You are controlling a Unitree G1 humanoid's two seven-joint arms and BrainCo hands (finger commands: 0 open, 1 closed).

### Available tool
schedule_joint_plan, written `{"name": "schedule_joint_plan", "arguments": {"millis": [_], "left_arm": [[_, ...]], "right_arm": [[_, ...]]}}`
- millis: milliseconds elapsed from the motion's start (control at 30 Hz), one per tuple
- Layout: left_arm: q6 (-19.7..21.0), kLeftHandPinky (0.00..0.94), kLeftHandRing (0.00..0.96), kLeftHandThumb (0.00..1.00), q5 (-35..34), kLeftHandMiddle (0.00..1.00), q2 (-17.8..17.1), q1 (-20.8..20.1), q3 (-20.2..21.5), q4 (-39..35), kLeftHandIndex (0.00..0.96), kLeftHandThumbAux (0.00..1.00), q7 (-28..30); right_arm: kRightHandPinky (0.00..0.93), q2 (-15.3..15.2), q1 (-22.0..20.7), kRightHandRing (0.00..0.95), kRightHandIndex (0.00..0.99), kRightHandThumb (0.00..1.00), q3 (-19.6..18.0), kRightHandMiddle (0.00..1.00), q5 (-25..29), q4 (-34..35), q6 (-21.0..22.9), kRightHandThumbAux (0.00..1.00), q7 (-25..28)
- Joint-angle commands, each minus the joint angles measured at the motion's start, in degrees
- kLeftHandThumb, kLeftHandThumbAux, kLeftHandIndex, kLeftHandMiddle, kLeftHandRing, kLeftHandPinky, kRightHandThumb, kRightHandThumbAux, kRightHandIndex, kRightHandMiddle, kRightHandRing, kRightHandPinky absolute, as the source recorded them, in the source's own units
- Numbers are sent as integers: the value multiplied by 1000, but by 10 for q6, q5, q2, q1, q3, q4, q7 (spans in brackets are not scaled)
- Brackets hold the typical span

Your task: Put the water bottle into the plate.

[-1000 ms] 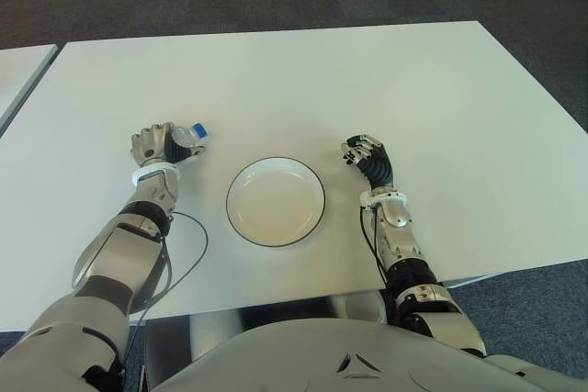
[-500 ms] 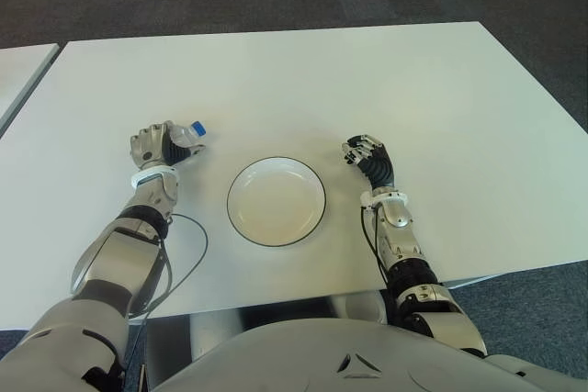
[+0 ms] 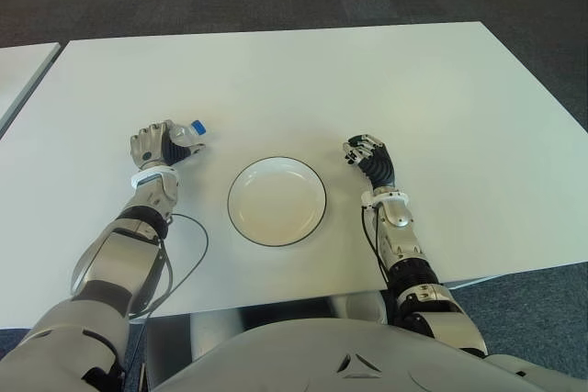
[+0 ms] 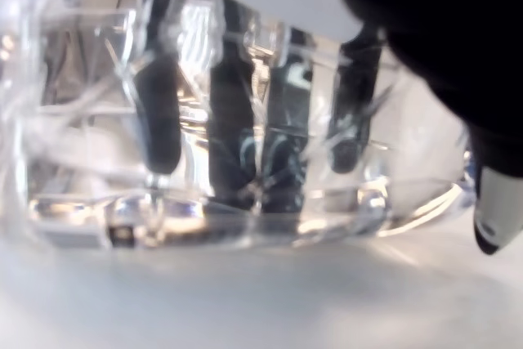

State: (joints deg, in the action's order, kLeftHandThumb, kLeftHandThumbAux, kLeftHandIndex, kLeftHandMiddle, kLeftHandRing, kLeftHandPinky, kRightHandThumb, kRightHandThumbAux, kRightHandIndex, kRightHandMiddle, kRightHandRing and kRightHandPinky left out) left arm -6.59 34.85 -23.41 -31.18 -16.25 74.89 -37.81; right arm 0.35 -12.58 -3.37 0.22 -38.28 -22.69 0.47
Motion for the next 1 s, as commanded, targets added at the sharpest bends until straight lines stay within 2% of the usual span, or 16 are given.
{"name": "schedule_joint_plan", "arguments": {"millis": [33, 700, 900, 1000], "left_arm": [[-4, 752, 517, 949, -17, 500, 35, 43, 0, 22, 384, 653, 24], [-10, 784, 524, 949, -34, 499, 26, 35, 17, 13, 381, 653, 54], [-26, 809, 526, 949, -55, 500, 24, 35, 36, 8, 381, 653, 66], [-48, 817, 527, 949, -76, 501, 20, 33, 55, 3, 381, 653, 75]], "right_arm": [[558, 1, 7, 562, 428, 707, 0, 549, 2, -13, 17, 730, 1], [555, 0, 6, 556, 427, 707, 1, 540, 0, -13, 17, 731, -2], [546, 0, 6, 551, 427, 707, 1, 536, 0, -12, 20, 731, -1], [547, -1, 5, 551, 427, 707, 1, 537, 0, -12, 22, 731, -2]]}}
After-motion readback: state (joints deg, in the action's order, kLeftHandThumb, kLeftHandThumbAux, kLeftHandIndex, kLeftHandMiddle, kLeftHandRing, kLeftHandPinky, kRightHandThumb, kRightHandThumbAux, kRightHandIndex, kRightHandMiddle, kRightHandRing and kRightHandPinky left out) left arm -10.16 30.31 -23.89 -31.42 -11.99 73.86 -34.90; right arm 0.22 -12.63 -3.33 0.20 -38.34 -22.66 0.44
